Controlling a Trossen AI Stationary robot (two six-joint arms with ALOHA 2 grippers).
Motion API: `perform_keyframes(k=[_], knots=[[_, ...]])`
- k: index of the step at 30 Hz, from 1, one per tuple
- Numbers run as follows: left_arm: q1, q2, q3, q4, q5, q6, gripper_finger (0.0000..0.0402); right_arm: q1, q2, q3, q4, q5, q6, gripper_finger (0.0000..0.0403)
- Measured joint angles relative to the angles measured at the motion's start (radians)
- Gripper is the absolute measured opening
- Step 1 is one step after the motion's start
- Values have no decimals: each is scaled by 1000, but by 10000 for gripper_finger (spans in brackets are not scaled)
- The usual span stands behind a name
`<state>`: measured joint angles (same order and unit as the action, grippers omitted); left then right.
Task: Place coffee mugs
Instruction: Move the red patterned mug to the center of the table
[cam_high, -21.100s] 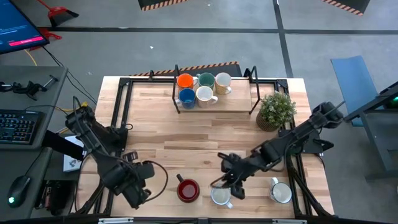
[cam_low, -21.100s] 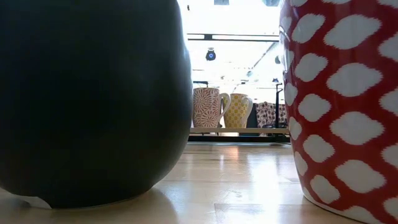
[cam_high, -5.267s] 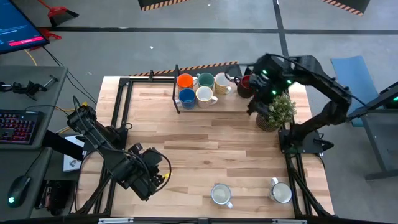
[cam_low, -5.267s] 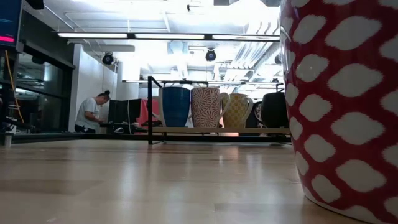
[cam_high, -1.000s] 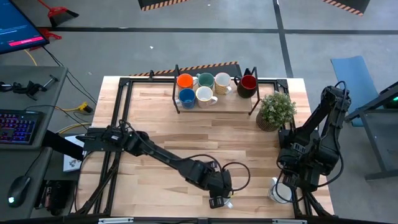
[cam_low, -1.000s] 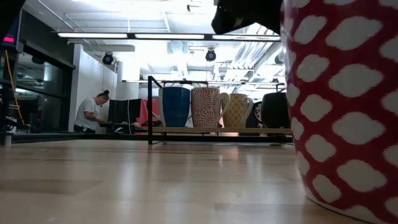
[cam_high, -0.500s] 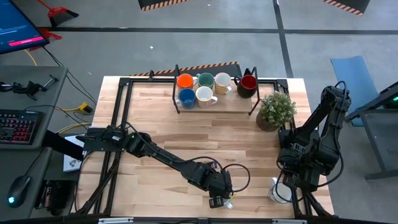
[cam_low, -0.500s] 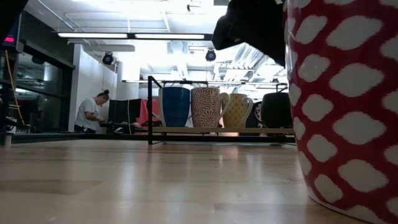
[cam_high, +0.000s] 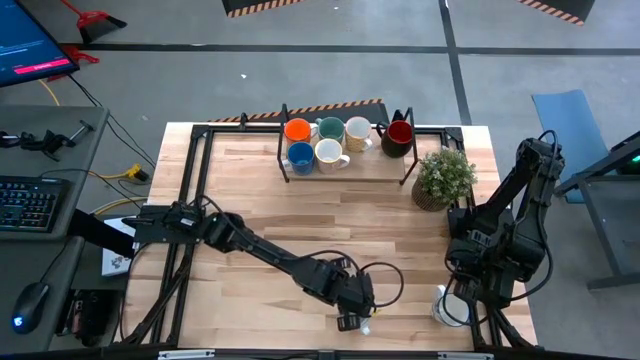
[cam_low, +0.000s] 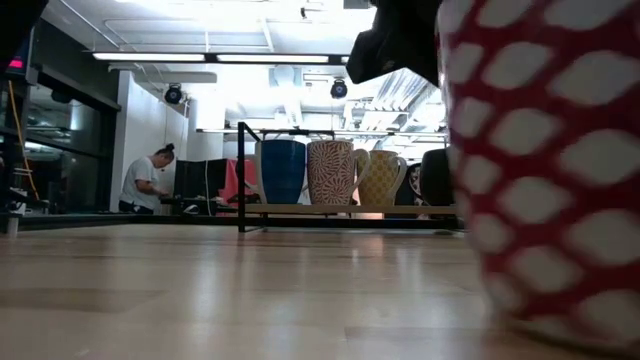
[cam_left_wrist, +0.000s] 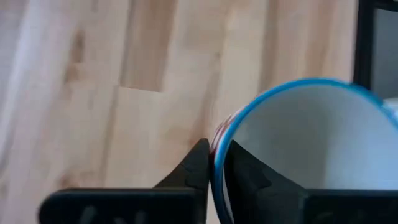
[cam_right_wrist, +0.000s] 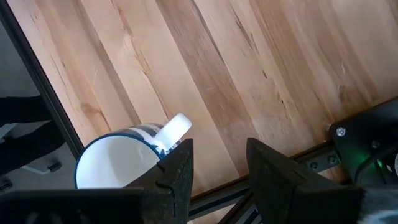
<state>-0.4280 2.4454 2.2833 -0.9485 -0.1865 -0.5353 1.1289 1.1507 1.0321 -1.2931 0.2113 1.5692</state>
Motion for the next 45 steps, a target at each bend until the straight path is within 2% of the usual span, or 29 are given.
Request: perform_keyframes(k=[9, 18, 33, 45], knots=[[52, 0, 0, 2, -55, -3, 11, 0, 0, 0, 2, 33, 0, 126], [180, -10, 1, -77, -70, 107, 11, 0, 0, 0, 29, 78, 0, 126], [407, -23, 0, -114, -22, 285, 10, 0, 10, 0, 70, 78, 0, 126], [505, -23, 0, -113, 47, 323, 11, 0, 66, 0, 87, 67, 0, 126]])
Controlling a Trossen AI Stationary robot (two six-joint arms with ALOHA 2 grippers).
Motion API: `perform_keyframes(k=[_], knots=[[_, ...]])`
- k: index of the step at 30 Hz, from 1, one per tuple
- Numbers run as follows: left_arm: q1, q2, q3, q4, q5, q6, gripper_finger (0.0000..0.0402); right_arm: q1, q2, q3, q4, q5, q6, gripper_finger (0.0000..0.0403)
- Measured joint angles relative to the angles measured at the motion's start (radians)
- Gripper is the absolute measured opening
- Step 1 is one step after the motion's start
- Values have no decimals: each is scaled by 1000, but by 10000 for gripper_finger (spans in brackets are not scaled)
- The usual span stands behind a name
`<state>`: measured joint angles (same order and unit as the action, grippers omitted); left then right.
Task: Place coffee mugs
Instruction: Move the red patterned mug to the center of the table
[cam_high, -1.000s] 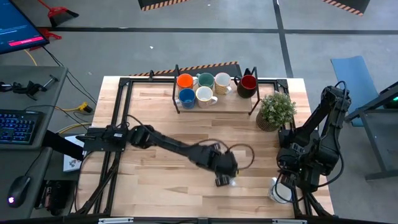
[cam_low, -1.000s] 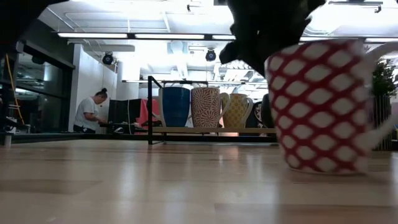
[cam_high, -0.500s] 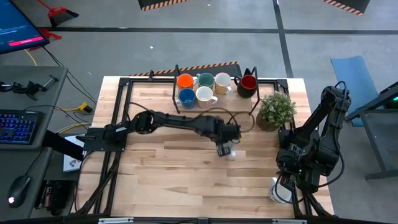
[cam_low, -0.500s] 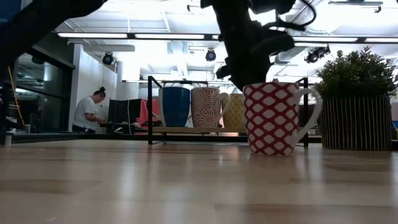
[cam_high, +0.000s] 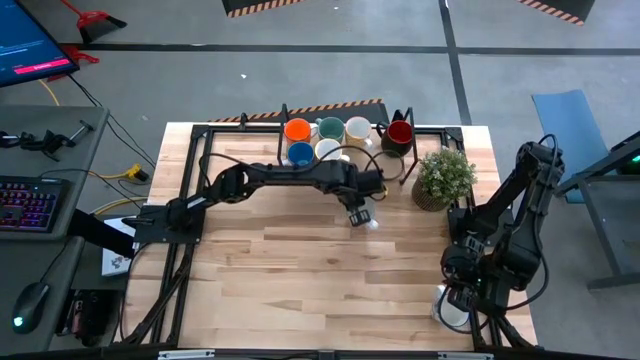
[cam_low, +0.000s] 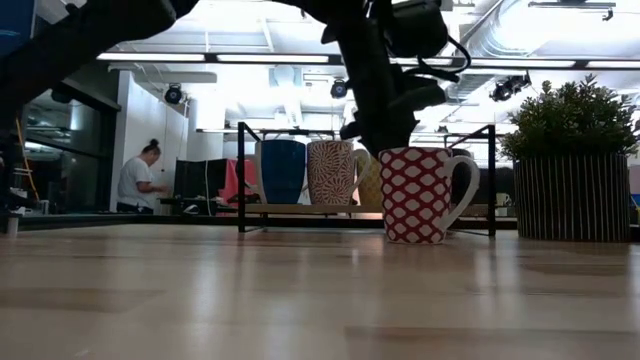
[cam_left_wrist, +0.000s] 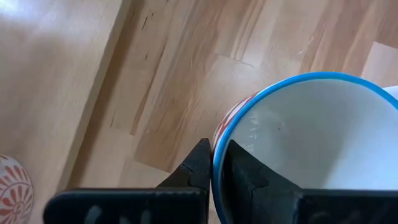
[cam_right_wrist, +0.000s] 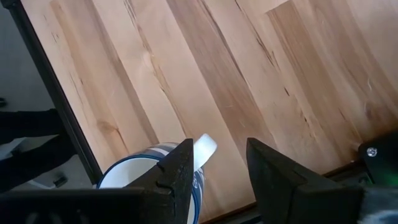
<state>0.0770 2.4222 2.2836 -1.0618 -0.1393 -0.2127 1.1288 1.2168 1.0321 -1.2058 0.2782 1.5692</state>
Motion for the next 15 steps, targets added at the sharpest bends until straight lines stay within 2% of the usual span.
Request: perform_keyframes(k=[7, 15], knots=[[4, 0, -1, 2, 17, -1, 58, 0, 1, 0, -9, -2, -1, 126], [3, 0, 3, 0, 19, -2, 86, 0, 1, 0, -11, -6, -8, 126]])
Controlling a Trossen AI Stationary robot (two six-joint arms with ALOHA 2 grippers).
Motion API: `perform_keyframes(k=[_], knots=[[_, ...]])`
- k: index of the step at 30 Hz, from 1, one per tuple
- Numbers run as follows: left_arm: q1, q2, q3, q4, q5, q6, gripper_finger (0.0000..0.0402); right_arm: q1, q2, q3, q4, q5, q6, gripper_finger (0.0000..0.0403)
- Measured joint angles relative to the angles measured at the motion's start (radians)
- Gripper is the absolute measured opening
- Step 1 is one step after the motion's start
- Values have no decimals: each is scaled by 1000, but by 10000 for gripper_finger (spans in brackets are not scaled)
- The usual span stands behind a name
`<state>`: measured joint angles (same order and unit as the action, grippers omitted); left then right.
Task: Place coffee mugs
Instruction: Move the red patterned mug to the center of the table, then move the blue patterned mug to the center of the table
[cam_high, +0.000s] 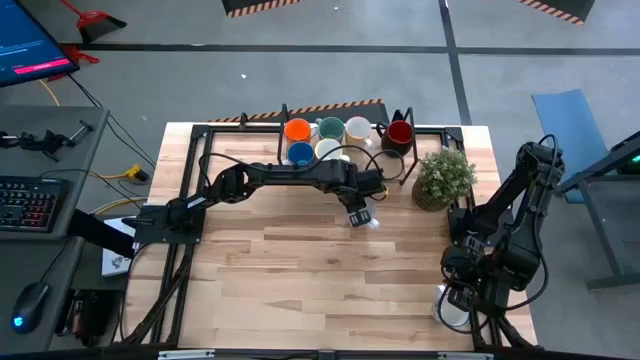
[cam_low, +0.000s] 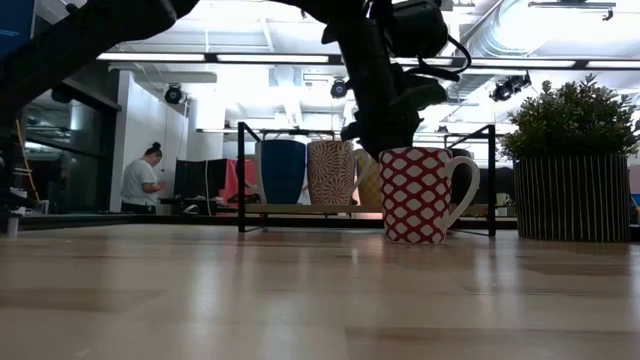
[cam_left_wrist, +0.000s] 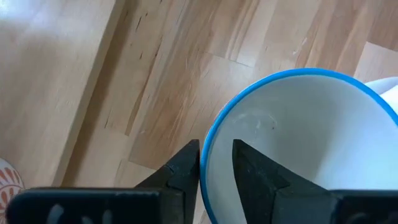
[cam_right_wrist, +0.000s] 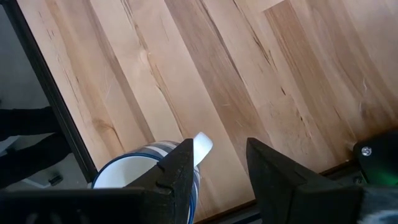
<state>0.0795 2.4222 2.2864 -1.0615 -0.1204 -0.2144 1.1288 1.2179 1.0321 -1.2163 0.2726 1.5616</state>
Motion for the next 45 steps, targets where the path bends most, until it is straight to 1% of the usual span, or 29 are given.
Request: perform_keyframes(k=[7, 9, 11, 15, 18, 20, 24, 26, 28, 30, 37, 40, 45], knots=[[0, -2, 68, -42, -20, 8, 112, 0, 0, 0, 2, 0, 0, 126], [0, -17, 64, -36, -20, 7, 118, 0, 0, 0, 3, 0, 0, 126], [-2, -27, 65, -68, -20, 1, 123, 0, 0, 0, 4, -1, 0, 126], [-14, -57, 68, -109, -14, -24, 128, 0, 0, 0, 1, -31, 0, 126], [-32, -87, 69, -121, 39, -67, 129, 0, -1, 0, -2, -84, 0, 126], [-46, -106, 70, -123, 93, -108, 129, 0, 0, 0, 0, -125, -4, 126], [-92, -126, 72, -151, 185, -169, 129, 0, 0, 0, 25, -173, -5, 126], [-121, -132, 69, -208, 202, -177, 129, 0, 3, 0, 56, -176, -9, 126], [-151, -135, 70, -236, 200, -177, 129, 0, 14, 0, 99, -177, -33, 129], [-183, -136, 70, -314, 192, -187, 129, 0, 33, 0, 122, -177, -44, 138], [-293, -135, 70, -486, 186, -261, 129, 0, 124, 0, 123, -179, -44, 186], [-340, -135, 70, -508, 185, -297, 129, 0, 155, 0, 119, -191, -43, 193], [-409, -135, 70, -509, 182, -355, 129, 0, 203, 0, 119, -264, -42, 195]])
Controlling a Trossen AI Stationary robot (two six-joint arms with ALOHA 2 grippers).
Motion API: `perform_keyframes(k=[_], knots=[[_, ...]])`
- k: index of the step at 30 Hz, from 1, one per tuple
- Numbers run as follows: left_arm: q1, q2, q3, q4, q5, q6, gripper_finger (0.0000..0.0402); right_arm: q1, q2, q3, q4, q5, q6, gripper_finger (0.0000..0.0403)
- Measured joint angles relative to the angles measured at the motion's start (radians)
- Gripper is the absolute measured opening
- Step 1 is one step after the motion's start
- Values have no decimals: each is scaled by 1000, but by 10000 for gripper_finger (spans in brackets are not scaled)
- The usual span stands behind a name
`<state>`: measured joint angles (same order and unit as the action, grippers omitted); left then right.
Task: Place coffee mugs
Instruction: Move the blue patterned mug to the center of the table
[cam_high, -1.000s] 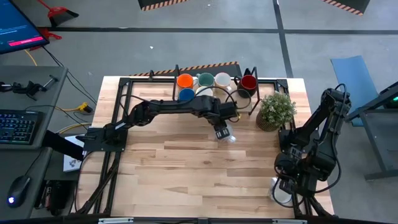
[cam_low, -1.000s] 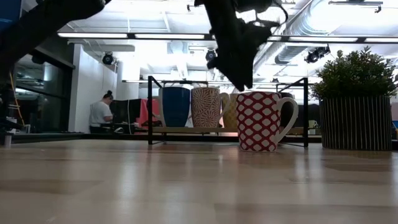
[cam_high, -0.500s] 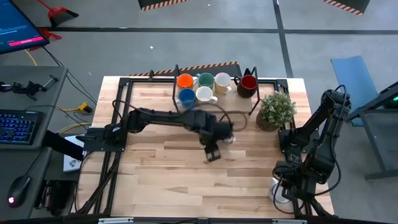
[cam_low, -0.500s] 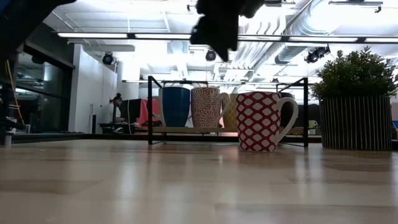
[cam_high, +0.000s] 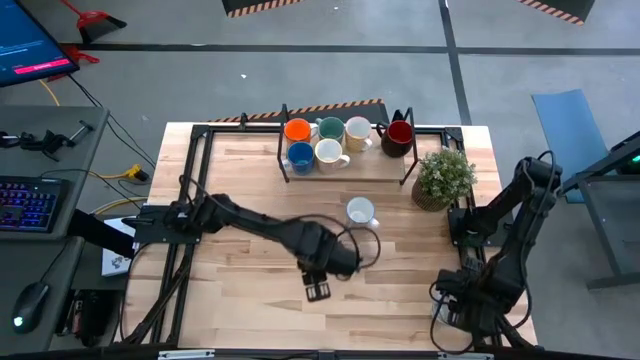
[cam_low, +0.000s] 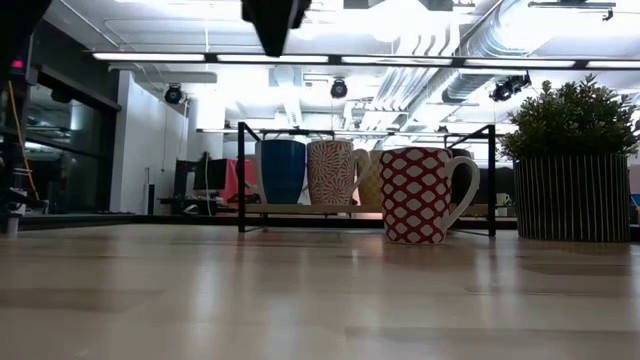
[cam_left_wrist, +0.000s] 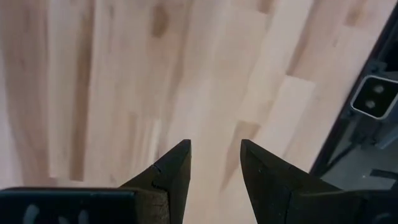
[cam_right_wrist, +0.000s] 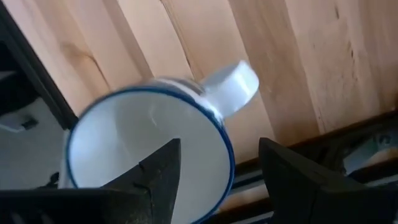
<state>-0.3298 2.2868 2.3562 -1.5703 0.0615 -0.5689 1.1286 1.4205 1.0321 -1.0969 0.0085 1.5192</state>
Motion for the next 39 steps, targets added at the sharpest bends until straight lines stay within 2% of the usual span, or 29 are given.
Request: perform_keyframes(k=[13, 18, 28, 35, 39], knots=[[-147, 1, 0, 0, -76, -230, 129, 0, 115, 0, 46, -6, 26, 189], [-200, 1, 0, 0, -106, -302, 129, -1, 138, 0, 72, -6, 53, 148], [-268, 1, 0, 0, -132, -451, 129, -29, 143, 0, 94, 19, 55, 10], [-301, 2, 0, 0, -163, -521, 129, -123, 143, 0, 89, 125, 47, 4], [-316, 2, 0, 0, -165, -531, 129, -220, 143, 1, 89, 141, -10, 3]])
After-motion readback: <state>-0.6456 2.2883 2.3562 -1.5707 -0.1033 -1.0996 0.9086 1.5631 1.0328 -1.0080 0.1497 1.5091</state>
